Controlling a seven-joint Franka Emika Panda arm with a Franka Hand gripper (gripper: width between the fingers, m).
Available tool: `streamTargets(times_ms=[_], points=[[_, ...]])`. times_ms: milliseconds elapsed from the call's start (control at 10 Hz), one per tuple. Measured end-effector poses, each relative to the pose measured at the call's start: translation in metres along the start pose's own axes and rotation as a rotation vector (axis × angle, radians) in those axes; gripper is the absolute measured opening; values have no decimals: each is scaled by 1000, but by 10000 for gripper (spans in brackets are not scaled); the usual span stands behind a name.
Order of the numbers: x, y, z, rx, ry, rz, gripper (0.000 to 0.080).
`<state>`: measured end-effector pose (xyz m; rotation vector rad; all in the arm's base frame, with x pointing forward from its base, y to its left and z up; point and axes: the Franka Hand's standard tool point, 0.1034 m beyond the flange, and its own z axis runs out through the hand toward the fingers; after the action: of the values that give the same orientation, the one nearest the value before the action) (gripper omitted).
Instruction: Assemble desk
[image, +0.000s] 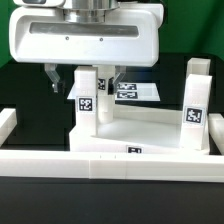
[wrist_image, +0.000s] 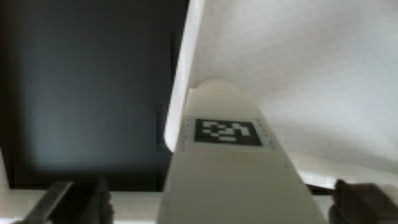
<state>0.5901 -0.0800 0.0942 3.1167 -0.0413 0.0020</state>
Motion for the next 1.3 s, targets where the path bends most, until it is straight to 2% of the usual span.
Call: streamTargets(times_ms=[100, 200, 500, 1300], points=[[0, 0, 0, 0, 0, 0, 419], [0, 0, 0, 0, 0, 0, 288], [0, 0, 0, 0, 0, 45, 288], [-6, -1, 0, 18, -24, 516, 298]])
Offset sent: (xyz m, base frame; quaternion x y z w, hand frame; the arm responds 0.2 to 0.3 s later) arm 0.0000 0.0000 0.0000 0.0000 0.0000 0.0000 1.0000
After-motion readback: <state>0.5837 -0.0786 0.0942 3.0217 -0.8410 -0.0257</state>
